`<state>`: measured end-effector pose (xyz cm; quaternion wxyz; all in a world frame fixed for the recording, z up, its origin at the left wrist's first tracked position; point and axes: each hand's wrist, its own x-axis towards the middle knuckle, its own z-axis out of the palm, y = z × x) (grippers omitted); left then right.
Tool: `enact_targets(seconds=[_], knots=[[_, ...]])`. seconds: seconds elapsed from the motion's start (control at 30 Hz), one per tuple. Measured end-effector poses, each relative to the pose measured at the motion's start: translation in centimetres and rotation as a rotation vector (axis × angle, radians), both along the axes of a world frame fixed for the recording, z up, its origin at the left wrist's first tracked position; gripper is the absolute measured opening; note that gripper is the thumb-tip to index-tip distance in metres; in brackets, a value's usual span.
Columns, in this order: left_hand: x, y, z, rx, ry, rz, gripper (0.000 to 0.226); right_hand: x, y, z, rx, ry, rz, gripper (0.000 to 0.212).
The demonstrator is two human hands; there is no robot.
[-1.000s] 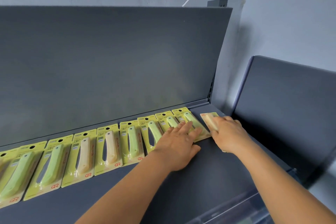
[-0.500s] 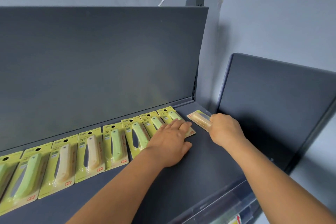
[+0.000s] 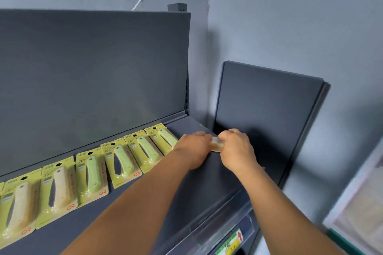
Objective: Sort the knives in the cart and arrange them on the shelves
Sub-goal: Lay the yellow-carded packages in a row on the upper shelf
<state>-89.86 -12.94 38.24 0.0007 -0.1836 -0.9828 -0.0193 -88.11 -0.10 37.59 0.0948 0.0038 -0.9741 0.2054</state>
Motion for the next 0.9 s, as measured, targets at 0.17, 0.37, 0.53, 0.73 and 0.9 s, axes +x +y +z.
enact_targets(seconds=[0.17,0.37,0.53,0.73,0.9], knots=[[-0.9,2.3,-0.2,0.133,0.071,0.105,0.021,0.9,-0.4,-0.1,-0.155,-0.019,-0.125,0.049],[-0.1,3.5,0.3,0.276,0.033,0.206,0.035,0.3,-0.2,0.1,-0.122,-0.143,-0.046,0.048],[1.7,1.8,0.4,0.173,0.008,0.075,0.025,-0.7,0.0,0.2,-0.140,-0.213,0.129,0.044],[3.0,-2.6,0.5,0.072,0.158,0.211,0.041,-2.5,-1.4,0.5,-0.015,-0.253,0.260,0.058],[3.6,-5.6,-0.2,0.006,0.046,0.286,0.052,-3.9,-3.1,0.4,0.024,-0.177,0.281,0.051]])
